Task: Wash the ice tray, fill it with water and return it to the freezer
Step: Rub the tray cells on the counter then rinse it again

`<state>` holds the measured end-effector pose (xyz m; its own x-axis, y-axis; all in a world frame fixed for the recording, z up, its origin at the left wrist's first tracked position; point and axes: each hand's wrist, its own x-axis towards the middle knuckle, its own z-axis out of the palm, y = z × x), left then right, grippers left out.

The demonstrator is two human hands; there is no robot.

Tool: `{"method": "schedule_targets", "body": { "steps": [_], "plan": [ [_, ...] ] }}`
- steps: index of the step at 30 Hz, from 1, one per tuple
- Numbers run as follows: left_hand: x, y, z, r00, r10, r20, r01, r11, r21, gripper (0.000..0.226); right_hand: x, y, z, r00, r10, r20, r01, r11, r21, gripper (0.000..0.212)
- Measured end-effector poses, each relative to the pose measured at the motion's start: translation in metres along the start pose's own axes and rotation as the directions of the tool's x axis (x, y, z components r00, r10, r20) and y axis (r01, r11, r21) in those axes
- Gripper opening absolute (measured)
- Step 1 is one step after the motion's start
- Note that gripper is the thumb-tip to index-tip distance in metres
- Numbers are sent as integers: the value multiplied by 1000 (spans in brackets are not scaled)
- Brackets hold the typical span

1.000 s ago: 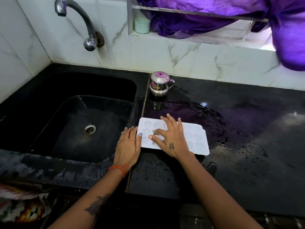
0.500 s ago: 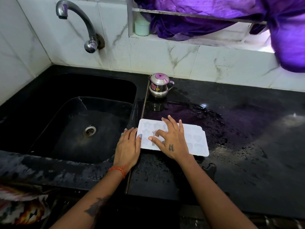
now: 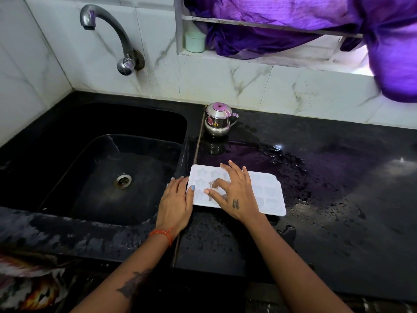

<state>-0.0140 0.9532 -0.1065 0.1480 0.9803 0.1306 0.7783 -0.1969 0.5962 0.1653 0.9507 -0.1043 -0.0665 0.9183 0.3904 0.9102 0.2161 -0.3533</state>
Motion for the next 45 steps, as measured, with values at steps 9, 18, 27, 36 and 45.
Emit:
{"method": "schedule_targets", "body": {
  "steps": [9,18,27,36,45],
  "plan": [
    [0,-1,1,1000,-6,-12,6,1000,-9,70,11,-15,-8,997,77,20,-79,990,120,54],
    [1,-2,3,1000,-18,-16,17,999,-48,60,19,-26,9,997,-16,76,12,998,60,77],
    [2,-6,4,1000,-13,-19,12,999,-39,67,16,-27,8,986,-47,158,53,998,-34,83],
    [1,-3,2,1000,-23,-10,23,999,-34,59,14,-25,13,996,-44,75,50,996,-80,75],
    [0,-2,-1,1000,-10,-7,10,999,-39,59,16,-26,9,987,-35,155,43,998,-47,84]
  ]
}}
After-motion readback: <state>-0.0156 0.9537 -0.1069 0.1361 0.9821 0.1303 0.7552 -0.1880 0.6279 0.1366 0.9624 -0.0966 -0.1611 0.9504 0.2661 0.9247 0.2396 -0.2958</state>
